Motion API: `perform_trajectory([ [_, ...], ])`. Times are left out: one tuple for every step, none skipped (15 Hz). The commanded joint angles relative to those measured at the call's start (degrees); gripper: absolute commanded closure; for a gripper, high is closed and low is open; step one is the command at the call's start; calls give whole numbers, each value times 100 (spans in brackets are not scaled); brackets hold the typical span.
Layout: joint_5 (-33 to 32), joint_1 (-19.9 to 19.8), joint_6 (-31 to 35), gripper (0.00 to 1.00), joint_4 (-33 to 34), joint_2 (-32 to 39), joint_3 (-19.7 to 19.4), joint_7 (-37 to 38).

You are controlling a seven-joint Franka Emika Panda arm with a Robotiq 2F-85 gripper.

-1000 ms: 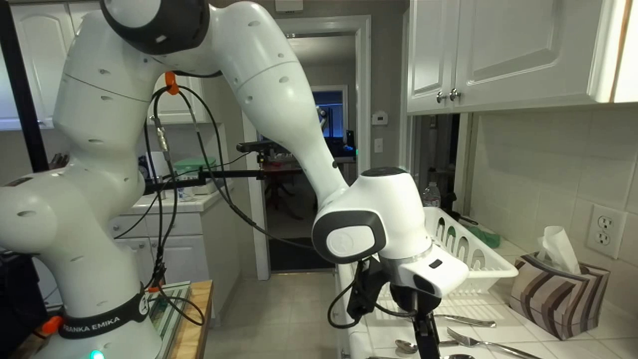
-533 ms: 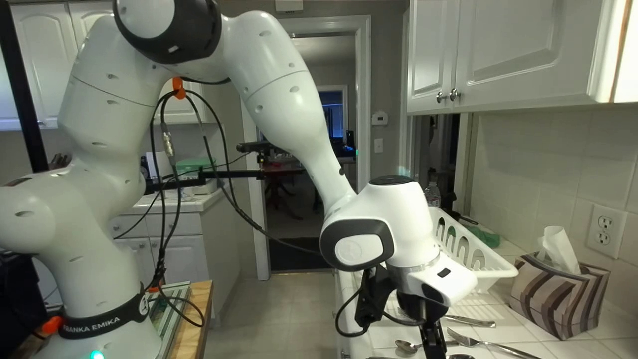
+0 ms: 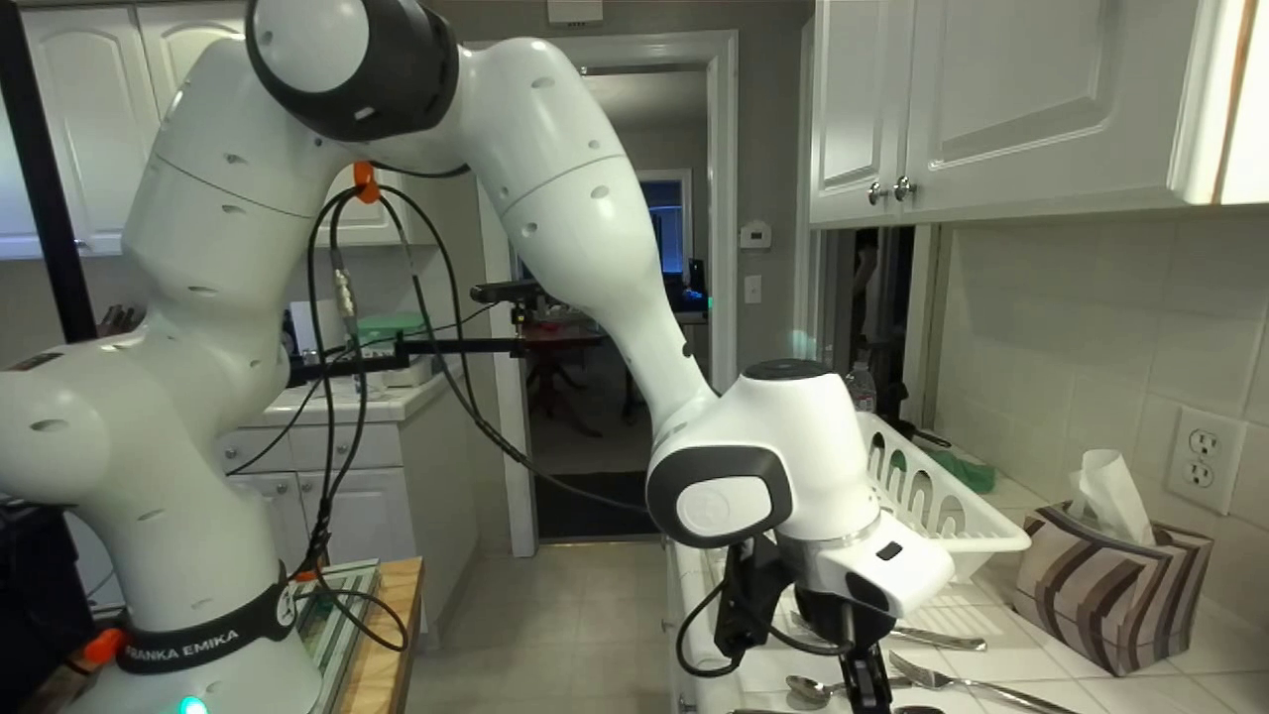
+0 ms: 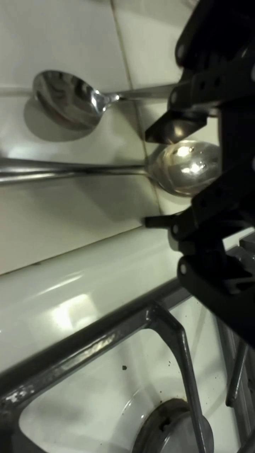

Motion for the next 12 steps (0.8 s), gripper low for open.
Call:
perform_trajectory([
  [197, -48, 0, 74, 144, 104, 72, -180],
  [195, -47, -16, 80, 148, 100, 58, -173],
  [182, -29, -52, 87, 156, 93, 21, -158],
  [166, 7, -65, 93, 167, 110, -31, -127],
  [152, 41, -80, 100, 184, 120, -70, -102],
  [146, 73, -87, 100, 209, 137, -94, -75],
  [143, 89, -97, 100, 240, 132, -103, -66],
  [142, 99, -114, 98, 263, 149, -106, -62],
  [143, 110, -109, 98, 267, 153, -115, -52],
  [151, 106, -120, 100, 282, 148, -106, -51],
  [160, 104, -153, 99, 264, 113, -102, -47],
  [170, 129, -174, 99, 220, 48, -132, -3],
])
